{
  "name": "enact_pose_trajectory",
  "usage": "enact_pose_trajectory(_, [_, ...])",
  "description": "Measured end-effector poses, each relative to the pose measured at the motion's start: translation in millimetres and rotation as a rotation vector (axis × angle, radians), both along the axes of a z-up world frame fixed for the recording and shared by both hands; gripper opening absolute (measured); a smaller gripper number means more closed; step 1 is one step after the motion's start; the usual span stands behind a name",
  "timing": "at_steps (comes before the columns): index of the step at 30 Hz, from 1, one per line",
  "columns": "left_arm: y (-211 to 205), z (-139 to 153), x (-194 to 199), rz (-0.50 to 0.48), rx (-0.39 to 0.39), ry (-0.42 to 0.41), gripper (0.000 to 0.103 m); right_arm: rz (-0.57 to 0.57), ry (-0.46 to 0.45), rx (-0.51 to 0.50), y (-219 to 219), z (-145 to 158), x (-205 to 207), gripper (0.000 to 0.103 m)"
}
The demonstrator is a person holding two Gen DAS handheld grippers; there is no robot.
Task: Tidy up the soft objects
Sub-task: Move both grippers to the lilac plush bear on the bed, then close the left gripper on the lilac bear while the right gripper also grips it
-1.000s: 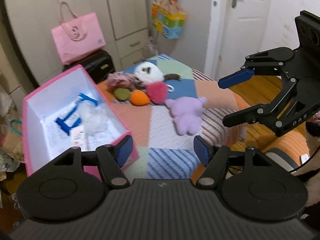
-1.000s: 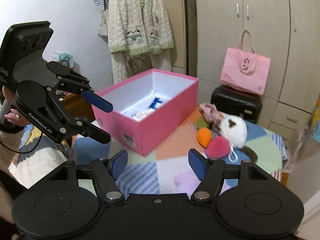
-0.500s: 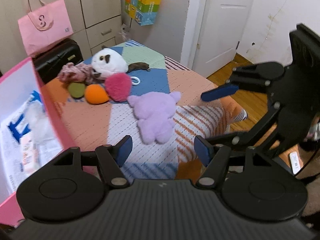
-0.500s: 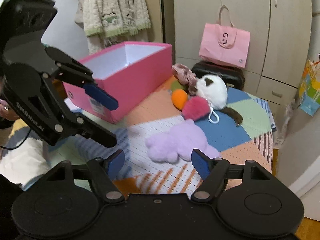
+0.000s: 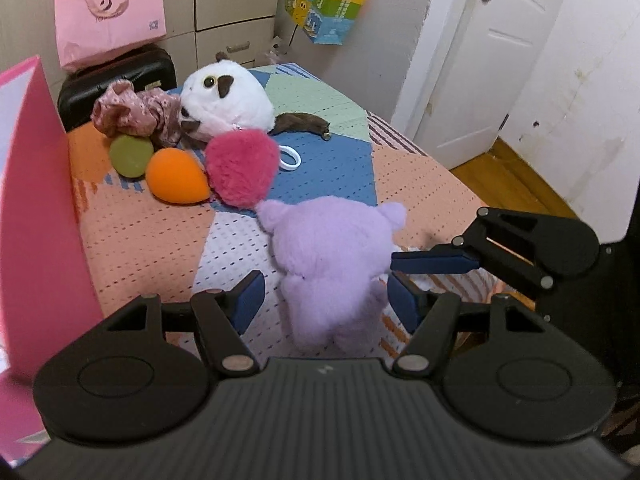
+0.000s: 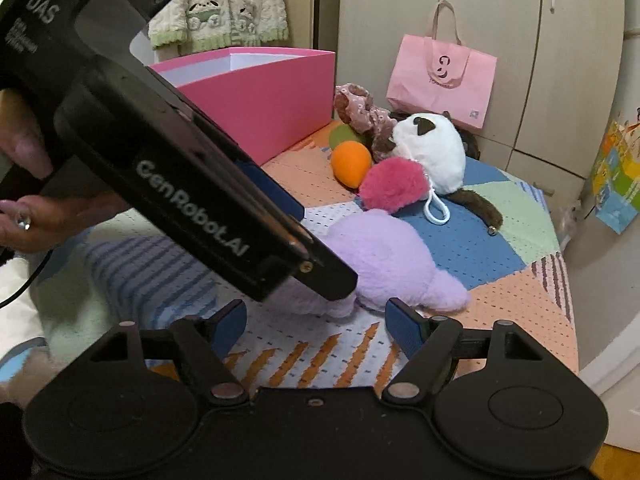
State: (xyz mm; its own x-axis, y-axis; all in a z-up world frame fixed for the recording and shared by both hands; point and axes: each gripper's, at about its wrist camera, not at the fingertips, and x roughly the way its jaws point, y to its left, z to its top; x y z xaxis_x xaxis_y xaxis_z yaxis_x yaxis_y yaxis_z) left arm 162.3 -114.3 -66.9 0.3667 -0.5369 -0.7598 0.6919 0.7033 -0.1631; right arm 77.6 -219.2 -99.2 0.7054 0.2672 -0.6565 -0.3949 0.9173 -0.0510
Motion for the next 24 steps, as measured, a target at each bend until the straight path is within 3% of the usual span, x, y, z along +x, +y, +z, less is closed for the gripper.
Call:
enact_pose_trajectory(6, [-1.2,-8.2,4.7,-0.012,-0.049,0.055,0.065,-0.056,-0.005,0.039,-16.3,0.0,7.4,0.085])
enact_pose_trajectory(12, [-0.4,-13.0,4.7,0.000,-0.096,0.104,0.062,-0.084,-0.044,0.011,-20.8,-2.2,6.1,0.091])
enact_pose_trajectory(17, [0.7,-14.4,4.6,0.014,-0.149,0.137,0.062,-0.074,-0.031,0.099,-24.4,-3.5,9.2,0.094])
enact_pose_trajectory(21, [1.1,-14.8,2.9,0.025,-0.178,0.121,0.063,-0.107,-0.054,0.110,-21.0,-8.4,11.4,0.094])
enact_pose_trajectory(24, [4.1,-14.1,-1.1,0.077,-0.178,0.036,0.065,-0.151,-0.080,0.126,-20.6,-15.2,11.9,0.096])
